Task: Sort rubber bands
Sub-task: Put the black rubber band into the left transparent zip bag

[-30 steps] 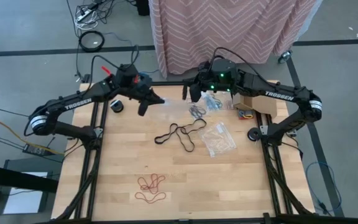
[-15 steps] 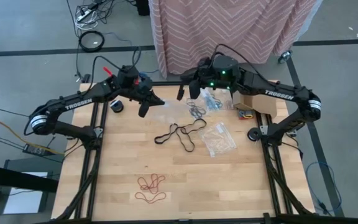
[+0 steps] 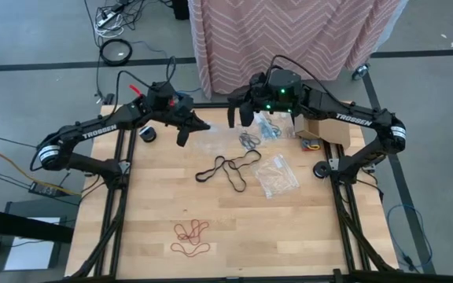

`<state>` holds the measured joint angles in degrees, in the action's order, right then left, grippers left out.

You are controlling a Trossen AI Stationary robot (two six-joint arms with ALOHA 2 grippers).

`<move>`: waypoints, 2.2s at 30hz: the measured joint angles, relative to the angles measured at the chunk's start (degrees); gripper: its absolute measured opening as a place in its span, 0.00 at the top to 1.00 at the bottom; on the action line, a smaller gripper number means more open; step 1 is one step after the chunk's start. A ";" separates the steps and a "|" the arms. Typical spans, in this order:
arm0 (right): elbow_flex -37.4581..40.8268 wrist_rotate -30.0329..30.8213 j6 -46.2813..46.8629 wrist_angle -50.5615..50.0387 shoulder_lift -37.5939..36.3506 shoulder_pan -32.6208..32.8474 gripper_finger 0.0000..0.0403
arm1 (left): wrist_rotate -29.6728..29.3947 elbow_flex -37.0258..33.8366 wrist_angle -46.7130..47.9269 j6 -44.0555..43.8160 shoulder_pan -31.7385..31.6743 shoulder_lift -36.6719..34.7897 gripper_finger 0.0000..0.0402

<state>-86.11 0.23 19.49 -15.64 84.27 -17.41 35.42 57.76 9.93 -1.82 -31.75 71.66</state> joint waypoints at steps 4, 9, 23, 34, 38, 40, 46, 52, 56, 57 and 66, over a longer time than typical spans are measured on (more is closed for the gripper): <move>0.00 -0.24 0.01 -0.70 0.00 0.00 1.00 | 0.03 0.00 -1.12 -0.33 0.00 0.00 1.00; 0.00 -1.69 0.00 -1.15 0.00 0.44 1.00 | -1.51 0.00 -1.81 -1.28 0.00 -0.01 1.00; 0.84 -9.16 0.40 -9.97 0.00 0.79 1.00 | -0.70 0.00 -6.59 -4.51 0.00 -0.02 1.00; 0.53 -7.26 -0.47 -3.66 0.04 0.31 1.00 | 0.79 0.00 -1.99 -2.92 0.00 -0.02 1.00; 0.26 -7.37 -0.39 -2.29 0.04 0.31 1.00 | 0.41 0.00 0.62 -1.17 0.00 0.19 1.00; 0.26 -7.37 -0.20 -2.29 0.04 0.31 1.00 | 0.21 0.01 1.73 -1.00 0.00 0.32 1.00; 0.26 -5.99 -0.13 -2.17 0.04 0.31 1.00 | 0.20 0.02 1.90 0.04 0.02 0.33 1.00; 0.22 -5.95 -0.13 -1.83 0.04 0.02 1.00 | 1.29 0.02 1.78 0.06 0.19 0.33 1.00; 0.22 -5.84 -0.13 -1.68 0.04 -0.36 1.00 | 3.34 0.02 1.38 0.06 0.75 0.35 1.00; 0.21 -5.84 -0.13 -1.66 0.04 -0.48 1.00 | 3.39 0.02 1.26 0.06 0.99 0.35 1.00; 0.20 -3.95 -0.13 -0.59 0.04 -2.93 1.00 | -11.35 0.02 -0.20 0.16 2.99 0.35 1.00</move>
<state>-85.91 -3.72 19.35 -16.22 84.31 -20.34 24.08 57.78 9.73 -1.66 -28.75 72.01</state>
